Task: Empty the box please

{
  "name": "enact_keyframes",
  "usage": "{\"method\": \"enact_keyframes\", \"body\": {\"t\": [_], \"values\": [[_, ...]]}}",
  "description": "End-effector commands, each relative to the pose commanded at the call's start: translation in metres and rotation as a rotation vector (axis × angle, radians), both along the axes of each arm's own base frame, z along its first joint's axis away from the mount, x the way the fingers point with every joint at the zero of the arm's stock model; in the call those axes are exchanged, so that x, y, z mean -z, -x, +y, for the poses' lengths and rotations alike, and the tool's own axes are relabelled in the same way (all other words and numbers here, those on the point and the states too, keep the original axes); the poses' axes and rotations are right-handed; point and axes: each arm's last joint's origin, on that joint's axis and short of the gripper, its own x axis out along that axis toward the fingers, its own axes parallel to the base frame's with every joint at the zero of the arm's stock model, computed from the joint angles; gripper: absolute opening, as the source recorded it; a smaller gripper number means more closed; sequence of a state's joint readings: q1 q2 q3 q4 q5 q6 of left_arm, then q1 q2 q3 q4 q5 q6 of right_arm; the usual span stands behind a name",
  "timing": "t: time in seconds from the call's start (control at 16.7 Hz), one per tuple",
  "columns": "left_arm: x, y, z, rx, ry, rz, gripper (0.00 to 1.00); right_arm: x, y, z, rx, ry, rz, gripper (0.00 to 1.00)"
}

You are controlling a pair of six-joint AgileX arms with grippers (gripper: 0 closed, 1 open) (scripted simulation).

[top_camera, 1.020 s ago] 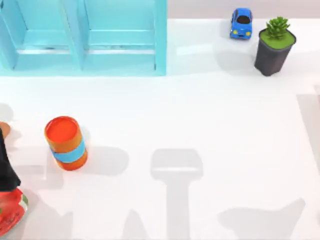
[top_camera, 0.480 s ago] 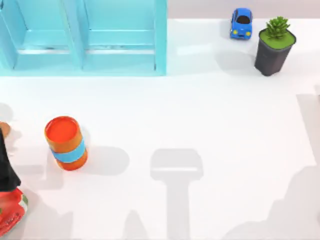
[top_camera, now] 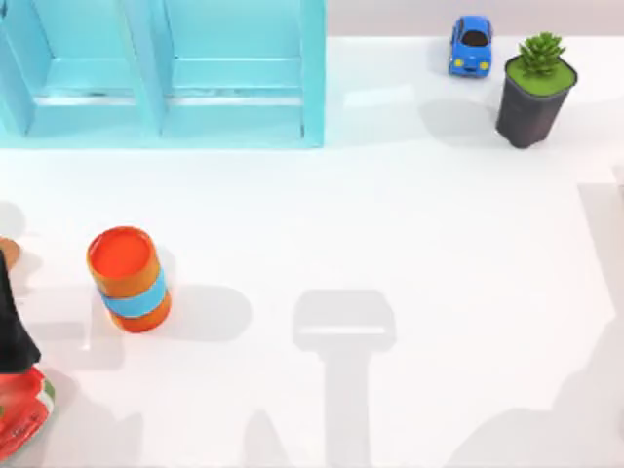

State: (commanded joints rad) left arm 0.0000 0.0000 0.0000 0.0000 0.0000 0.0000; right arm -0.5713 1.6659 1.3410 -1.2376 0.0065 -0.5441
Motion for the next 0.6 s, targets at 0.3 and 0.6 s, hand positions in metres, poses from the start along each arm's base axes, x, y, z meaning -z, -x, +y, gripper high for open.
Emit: {"method": "enact_keyframes", "body": {"t": [0.3, 0.6], "values": [[0.0, 0.0, 0.0, 0.0, 0.0, 0.0, 1.0, 0.032, -0.002, -0.002, 0.004, -0.005, 0.007, 1.0], [0.0, 0.0, 0.0, 0.0, 0.0, 0.0, 1.0, 0.088, -0.002, -0.003, 0.003, 0.003, -0.006, 1.0]]}}
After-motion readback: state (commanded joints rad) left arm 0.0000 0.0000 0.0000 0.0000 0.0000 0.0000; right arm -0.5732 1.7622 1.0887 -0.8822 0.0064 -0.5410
